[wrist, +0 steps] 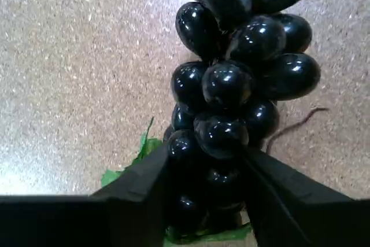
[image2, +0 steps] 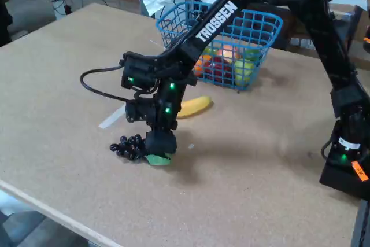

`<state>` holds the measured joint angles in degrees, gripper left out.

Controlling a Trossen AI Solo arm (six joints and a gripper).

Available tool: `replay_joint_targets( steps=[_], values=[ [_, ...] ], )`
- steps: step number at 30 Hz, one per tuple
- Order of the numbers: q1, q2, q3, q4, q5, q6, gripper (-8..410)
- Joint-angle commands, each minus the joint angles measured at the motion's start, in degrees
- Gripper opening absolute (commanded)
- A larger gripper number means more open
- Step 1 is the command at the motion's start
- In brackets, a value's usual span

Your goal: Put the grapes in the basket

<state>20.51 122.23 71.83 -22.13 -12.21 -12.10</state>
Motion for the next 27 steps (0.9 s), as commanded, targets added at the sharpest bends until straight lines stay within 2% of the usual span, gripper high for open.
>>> replay_joint_targets(
  steps=[1,9,17,20,27],
  values=[
    [0.2,0.31,-0.17,1.42,-0.74,-0.07,2],
    [0.2,-3.61,1.44,1.88,-0.63,-0.24,4],
    [0.2,-14.97,4.15,1.9,4.55,-1.9,4],
    [0.17,-19.74,5.11,1.92,8.63,-3.26,4],
    [0.07,-30.27,5.16,2.64,24.22,-5.9,4]
  ],
)
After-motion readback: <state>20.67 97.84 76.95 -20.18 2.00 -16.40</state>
